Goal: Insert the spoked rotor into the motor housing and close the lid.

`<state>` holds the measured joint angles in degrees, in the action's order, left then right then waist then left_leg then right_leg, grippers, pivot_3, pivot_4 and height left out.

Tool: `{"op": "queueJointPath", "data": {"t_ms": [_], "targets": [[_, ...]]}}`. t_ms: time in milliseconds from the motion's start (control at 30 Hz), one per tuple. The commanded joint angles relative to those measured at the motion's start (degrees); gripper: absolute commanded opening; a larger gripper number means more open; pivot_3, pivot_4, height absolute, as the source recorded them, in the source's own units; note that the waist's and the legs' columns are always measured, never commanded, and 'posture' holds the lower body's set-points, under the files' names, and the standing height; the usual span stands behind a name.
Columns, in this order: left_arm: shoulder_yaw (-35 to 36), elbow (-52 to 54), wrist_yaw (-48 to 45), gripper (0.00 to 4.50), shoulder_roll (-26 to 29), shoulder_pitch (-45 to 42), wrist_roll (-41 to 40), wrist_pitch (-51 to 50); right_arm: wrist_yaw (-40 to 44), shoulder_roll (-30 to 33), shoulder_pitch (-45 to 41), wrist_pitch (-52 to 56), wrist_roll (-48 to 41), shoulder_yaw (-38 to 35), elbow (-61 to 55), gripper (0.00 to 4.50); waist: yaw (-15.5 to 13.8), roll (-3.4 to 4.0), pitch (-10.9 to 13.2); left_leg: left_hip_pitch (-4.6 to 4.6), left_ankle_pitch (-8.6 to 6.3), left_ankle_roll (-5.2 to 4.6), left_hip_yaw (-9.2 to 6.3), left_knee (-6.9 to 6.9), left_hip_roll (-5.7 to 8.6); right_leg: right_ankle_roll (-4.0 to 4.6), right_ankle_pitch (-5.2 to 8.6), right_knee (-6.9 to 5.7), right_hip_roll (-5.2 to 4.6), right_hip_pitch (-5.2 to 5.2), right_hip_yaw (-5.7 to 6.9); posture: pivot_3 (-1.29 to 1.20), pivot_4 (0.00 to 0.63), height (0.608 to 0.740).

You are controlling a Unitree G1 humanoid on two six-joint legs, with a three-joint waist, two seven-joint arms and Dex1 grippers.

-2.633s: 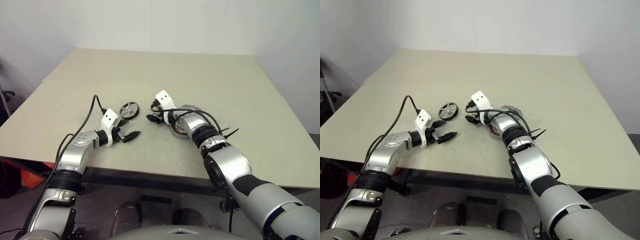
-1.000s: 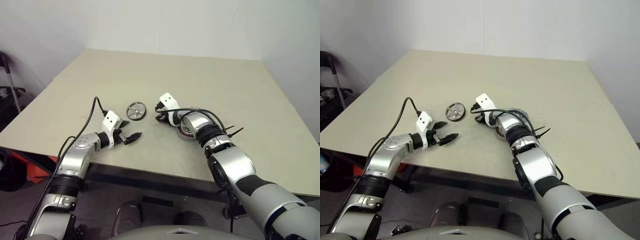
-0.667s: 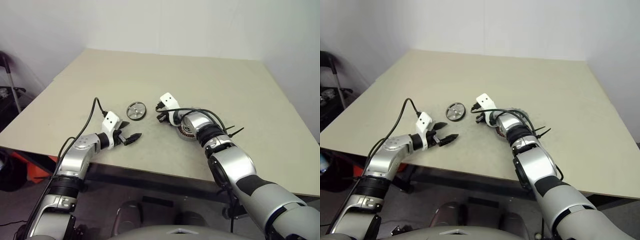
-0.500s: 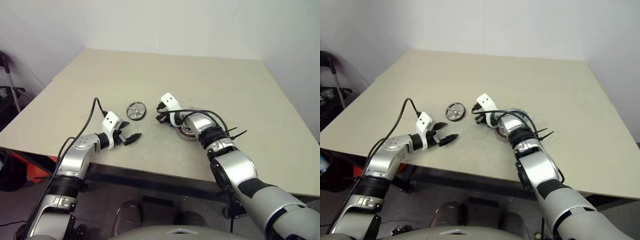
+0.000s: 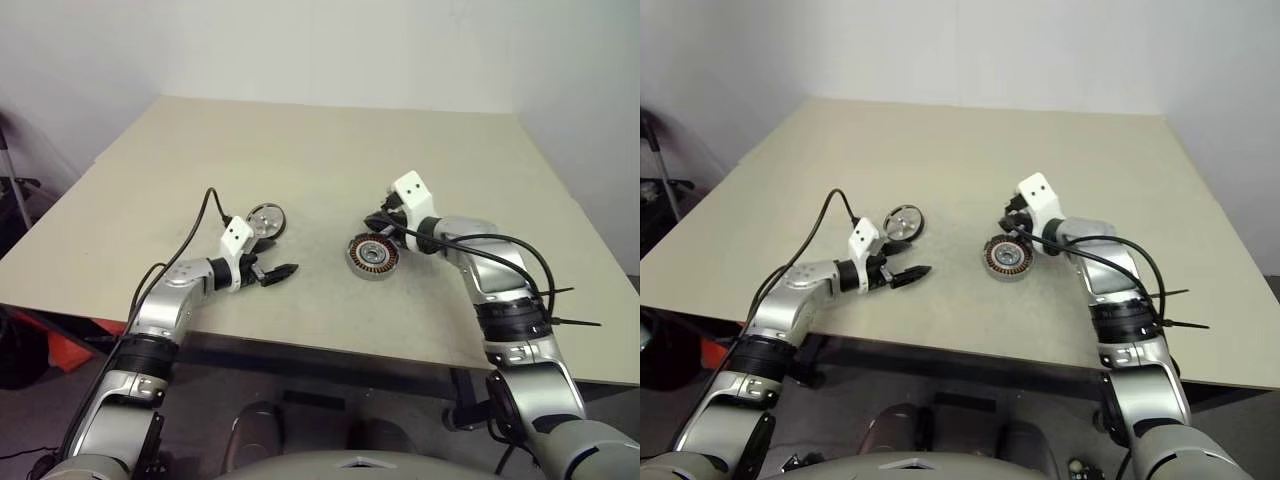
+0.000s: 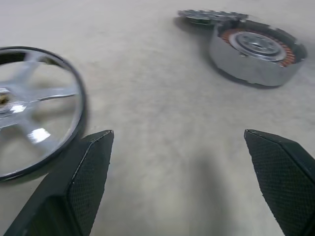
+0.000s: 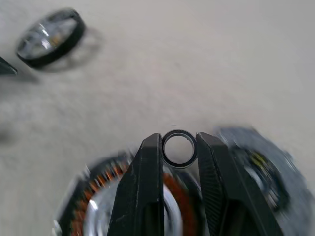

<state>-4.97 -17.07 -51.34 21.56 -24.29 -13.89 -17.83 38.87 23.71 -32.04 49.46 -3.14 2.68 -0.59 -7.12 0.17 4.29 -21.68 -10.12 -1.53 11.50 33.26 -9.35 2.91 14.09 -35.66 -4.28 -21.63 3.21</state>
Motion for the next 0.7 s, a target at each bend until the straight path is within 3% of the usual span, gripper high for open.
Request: {"op": "queueJointPath", "data": {"t_ms": [33,700], "targets": [[-0.3,-1.1,-1.1,4.5,-0.5,-2.8,0.3,2.0,-0.9,0.9,1.6,2.2,-2.0,-0.8,-4.9,0.55,0.0,0.0,0.0,0.0,0.0,0.0,0.0,0.0,0.0,0.0,0.0,0.0,0.0,0.0,0.0,0.0,0.0,0.74],[-0.2,-2.0,-1.9,4.5,-0.5,-2.8,0.9,2.8,-4.3,1.2,7.4,5.2,-4.1,4.1,-9.4,0.55,0.0,0.01,0.0,0.05,0.0,-0.01,0.0,0.03,0.0,0.01,0.0,0.0,-0.01,0.1,0.0,0.0,0.0,0.74]]}}
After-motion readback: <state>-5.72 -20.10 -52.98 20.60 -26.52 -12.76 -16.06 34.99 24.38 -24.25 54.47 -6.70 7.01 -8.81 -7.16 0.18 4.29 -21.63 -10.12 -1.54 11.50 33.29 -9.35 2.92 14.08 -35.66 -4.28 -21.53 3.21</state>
